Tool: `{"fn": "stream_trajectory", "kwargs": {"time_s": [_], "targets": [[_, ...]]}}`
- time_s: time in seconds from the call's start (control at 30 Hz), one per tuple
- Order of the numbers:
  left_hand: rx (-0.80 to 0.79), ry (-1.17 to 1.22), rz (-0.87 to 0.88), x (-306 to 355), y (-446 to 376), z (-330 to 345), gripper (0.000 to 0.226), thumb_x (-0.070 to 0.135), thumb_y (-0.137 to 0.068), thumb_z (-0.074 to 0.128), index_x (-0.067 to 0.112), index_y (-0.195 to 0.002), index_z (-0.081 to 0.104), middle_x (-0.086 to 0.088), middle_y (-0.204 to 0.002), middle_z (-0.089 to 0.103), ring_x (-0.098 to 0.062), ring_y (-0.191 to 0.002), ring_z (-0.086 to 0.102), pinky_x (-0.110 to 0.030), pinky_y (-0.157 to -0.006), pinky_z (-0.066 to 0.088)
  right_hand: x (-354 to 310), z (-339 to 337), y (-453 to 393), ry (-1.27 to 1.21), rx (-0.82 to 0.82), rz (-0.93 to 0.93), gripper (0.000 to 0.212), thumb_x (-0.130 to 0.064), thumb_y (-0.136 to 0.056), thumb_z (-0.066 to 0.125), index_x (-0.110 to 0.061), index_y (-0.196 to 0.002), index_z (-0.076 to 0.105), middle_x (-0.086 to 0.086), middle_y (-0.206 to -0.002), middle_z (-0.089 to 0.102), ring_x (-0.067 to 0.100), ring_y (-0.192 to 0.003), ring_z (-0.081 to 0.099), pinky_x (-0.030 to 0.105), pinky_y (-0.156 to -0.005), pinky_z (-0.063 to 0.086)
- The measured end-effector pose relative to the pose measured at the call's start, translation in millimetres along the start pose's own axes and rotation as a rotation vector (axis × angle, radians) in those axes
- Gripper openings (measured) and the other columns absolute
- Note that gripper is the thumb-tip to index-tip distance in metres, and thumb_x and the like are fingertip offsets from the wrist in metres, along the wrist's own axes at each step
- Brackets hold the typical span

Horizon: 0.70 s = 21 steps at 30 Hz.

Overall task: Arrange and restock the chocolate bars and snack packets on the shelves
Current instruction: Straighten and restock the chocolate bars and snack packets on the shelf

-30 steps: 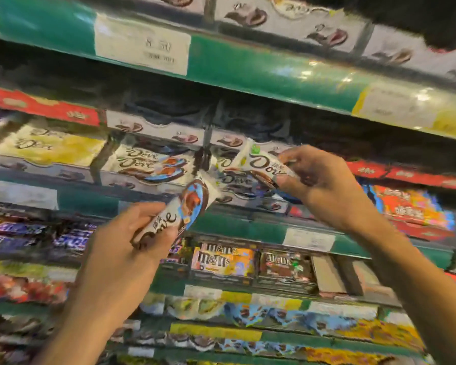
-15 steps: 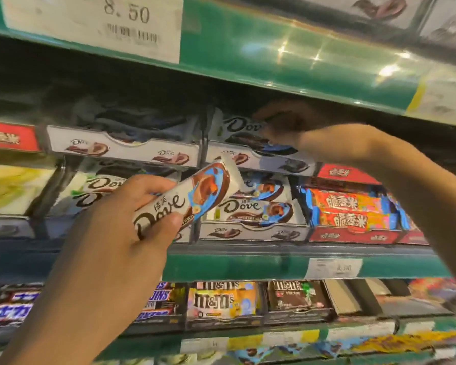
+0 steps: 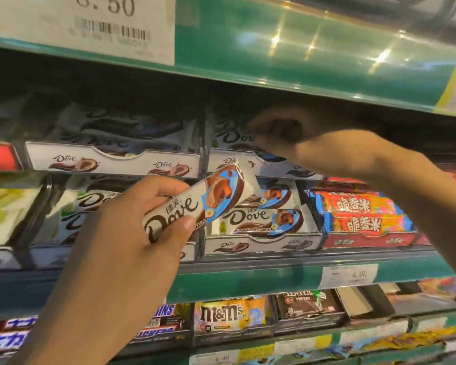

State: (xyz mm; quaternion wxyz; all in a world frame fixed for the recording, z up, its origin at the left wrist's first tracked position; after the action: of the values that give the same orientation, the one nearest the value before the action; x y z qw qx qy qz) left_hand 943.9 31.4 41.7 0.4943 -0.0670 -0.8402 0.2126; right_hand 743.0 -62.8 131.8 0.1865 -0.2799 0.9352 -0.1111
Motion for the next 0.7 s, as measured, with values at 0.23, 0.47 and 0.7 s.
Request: {"fn": "stream_trajectory", "kwargs": {"time_s": [0.23, 0.47, 0.7], "targets": [[-0.031, -0.019, 0.056, 7.1, -9.0, 2.9, 0.041, 0.021, -0.079, 0.072, 0.053, -0.098, 0.057, 0.042, -0.088, 0.061, 0.014, -0.085, 0.059, -0.021, -0.065, 0.047, -35.9, -1.7, 45.1, -0.110, 0.174, -0.165, 0.033, -0.035, -0.093, 0.064, -0.023, -0.123, 0.062, -0.018, -0.116, 0.064, 0.002, -0.110, 0.061, 0.022, -0.092, 0.050], [-0.077, 0.071, 0.112, 27.6, -16.1, 13.3, 0.038, 0.031, -0.072, 0.069, 0.054, -0.099, 0.055, 0.037, -0.083, 0.065, 0.012, -0.080, 0.063, -0.019, -0.064, 0.046, -55.1, 17.7, 50.4, 0.128, 0.101, -0.464, 0.048, -0.039, -0.086, 0.063, -0.010, -0.124, 0.063, 0.012, -0.110, 0.065, 0.025, -0.099, 0.062, 0.029, -0.088, 0.044], [0.044, 0.071, 0.169, 37.2, -26.2, 10.6, 0.024, 0.042, -0.072, 0.073, 0.041, -0.093, 0.064, 0.034, -0.087, 0.066, 0.013, -0.078, 0.063, -0.003, -0.063, 0.045, -30.3, -0.8, 57.4, 0.319, 0.249, -0.510, 0.046, -0.038, -0.090, 0.071, -0.008, -0.125, 0.065, 0.005, -0.110, 0.070, 0.010, -0.090, 0.061, 0.029, -0.082, 0.053]]}}
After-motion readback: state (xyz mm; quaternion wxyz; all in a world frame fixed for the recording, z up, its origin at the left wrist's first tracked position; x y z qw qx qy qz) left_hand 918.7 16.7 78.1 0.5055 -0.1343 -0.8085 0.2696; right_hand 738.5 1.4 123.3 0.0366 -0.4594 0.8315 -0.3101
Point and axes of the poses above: each hand's wrist, its own y-axis away from the middle knuckle, its own z-axis out of the palm, x = y × z, the point moved 5 cm from there along -y, towards the middle knuckle
